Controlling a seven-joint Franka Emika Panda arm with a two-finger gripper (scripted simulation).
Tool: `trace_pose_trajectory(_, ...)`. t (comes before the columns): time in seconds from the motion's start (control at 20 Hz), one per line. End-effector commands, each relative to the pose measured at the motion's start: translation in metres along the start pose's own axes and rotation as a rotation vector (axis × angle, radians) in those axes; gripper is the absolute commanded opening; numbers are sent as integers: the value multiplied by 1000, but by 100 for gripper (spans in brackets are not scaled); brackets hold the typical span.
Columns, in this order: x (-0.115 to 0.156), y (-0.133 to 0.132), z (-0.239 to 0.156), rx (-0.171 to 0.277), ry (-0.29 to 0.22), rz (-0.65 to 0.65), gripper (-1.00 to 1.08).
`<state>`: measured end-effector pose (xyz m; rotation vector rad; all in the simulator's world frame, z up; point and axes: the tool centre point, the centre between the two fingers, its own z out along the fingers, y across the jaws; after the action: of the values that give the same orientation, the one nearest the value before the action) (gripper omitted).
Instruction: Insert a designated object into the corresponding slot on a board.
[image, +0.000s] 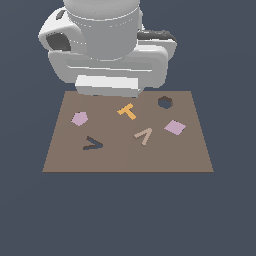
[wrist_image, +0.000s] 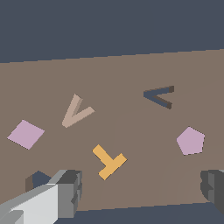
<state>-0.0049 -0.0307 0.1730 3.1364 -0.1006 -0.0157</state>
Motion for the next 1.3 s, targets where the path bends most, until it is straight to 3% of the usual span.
trace_pose_trajectory(0.0,0,0,0,0,0,0,100)
trace_pose_trajectory(0.65,1,-13,17,1,1,98,100)
trace_pose_trajectory(1.25,11,-49,63,3,4,368,100)
